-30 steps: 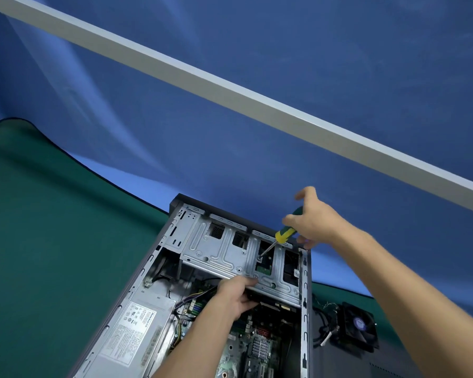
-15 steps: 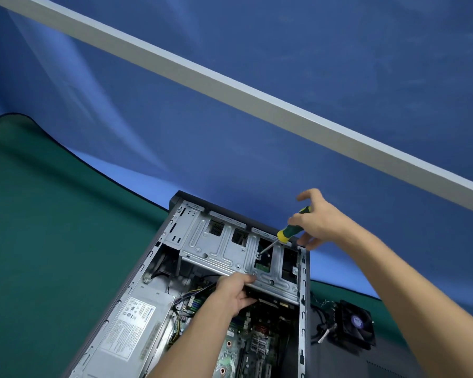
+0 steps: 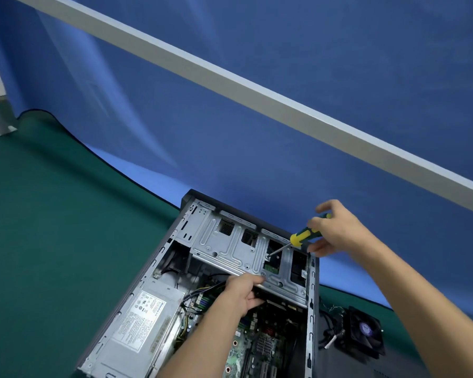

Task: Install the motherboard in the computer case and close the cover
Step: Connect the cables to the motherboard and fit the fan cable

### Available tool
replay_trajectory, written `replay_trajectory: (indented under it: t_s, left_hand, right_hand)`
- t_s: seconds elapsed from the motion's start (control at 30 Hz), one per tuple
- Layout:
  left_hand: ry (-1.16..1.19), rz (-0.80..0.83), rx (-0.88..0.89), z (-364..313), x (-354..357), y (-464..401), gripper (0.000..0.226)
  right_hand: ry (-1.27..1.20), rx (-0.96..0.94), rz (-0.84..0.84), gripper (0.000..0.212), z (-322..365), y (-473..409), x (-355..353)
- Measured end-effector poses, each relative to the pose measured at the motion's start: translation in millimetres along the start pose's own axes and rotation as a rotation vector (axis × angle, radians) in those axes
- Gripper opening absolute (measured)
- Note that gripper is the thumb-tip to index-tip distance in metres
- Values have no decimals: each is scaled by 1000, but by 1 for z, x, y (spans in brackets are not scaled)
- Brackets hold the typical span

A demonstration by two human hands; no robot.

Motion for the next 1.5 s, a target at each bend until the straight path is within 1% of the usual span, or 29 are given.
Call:
replay_trajectory:
  t_s: [0.03, 0.1, 0.2, 0.23, 0.3, 0.4, 0.43, 0.47, 0.5, 0.53, 0.63, 0.67, 0.73, 0.77, 0.87, 0.93, 1.0, 1.03, 1.13, 1.17, 1.23, 1.27, 1.3, 1.37, 1.43, 1.47, 1.5]
  left_hand:
    - [2, 2, -2, 0, 0, 0, 41]
    - [7, 4, 0, 0, 0, 0, 41]
    - [3, 9, -1, 0, 0, 0, 40]
    - [1, 12, -5, 1, 0, 0, 39]
    - [-2, 15, -12, 2, 0, -2, 38]
    - [-1, 17, -6, 1, 0, -2, 37]
    - [1, 18, -3, 1, 0, 0, 37]
    - [1, 18, -2, 1, 0, 0, 38]
    - [-3, 19, -1, 1, 1, 0, 38]
    - [-4, 20, 3, 0, 1, -1, 39]
    - [-10, 15, 17, -2, 1, 2, 39]
    - [-12, 14, 19, -2, 1, 2, 37]
    - [-19, 14, 18, -1, 1, 2, 36]
    - [-22, 15, 16, -1, 1, 2, 35]
    - [-19, 10, 25, -2, 1, 3, 35]
    - [-22, 10, 28, -1, 0, 3, 38]
    - [-28, 9, 32, -1, 0, 3, 40]
    - [-27, 6, 31, -1, 0, 4, 40]
    - [-31, 3, 29, -2, -2, 4, 41]
    - [-28, 2, 30, -3, -2, 4, 42]
    - [-24, 3, 40, -2, -3, 2, 42]
    - [-25, -1, 44, -2, -3, 2, 42]
    - [-26, -6, 46, -2, -3, 3, 42]
    - [-31, -15, 49, -3, -4, 4, 41]
    - [-28, -12, 52, -3, -4, 4, 40]
    - [-23, -8, 54, -3, -4, 4, 40]
    - [-17, -6, 58, -3, -4, 5, 39]
  right_hand:
    - [79, -25, -37, 17, 1, 1, -2]
    - [179, -65, -115, 23, 2, 3, -6]
    - [151, -50, -18, 16, 2, 2, 2]
    - [188, -43, -10, 16, 2, 2, 1]
    - [271, -44, -34, 26, 3, 3, -6]
    - [252, -5, 61, 23, 1, 4, -2]
    - [288, 2, 63, 21, 1, 5, -1]
    - [344, -1, 15, 22, 1, 5, -4]
    - [391, -4, -47, 29, 3, 5, -7]
    - [403, -9, -77, 31, 3, 4, -8]
    - [300, -6, 40, 23, 3, 6, 3]
    - [326, -15, 30, 22, 3, 7, 3]
    - [375, -44, -54, 26, 5, 7, -3]
    - [349, -49, -51, 25, 6, 7, -2]
    - [180, -31, 60, 22, 7, 9, 8]
    - [219, -40, 7, 15, 7, 9, 7]
    - [285, -57, -83, 24, 8, 7, 3]
    - [266, -49, -63, 25, 8, 7, 4]
    - [96, -10, 94, 28, 10, 9, 10]
    - [102, -16, 92, 24, 10, 11, 11]
    - [199, -50, 0, 13, 9, 10, 11]
    - [272, -61, -56, 17, 11, 10, 9]
    - [313, -61, -77, 22, 11, 10, 9]
    - [256, -54, -8, 23, 13, 11, 13]
    - [182, -54, 51, 19, 15, 10, 14]
    - [206, -63, 33, 17, 15, 9, 13]
    - [254, -77, -8, 20, 15, 9, 10]
Point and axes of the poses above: each hand's wrist, its own y-axis away from the middle knuckle, its own x-axis out of the palm, z = x × y, the point moved 8 cm from there along -y, towards the middle knuckle, and after that the axes turned 1 degree about y, right-handed, at the moved point
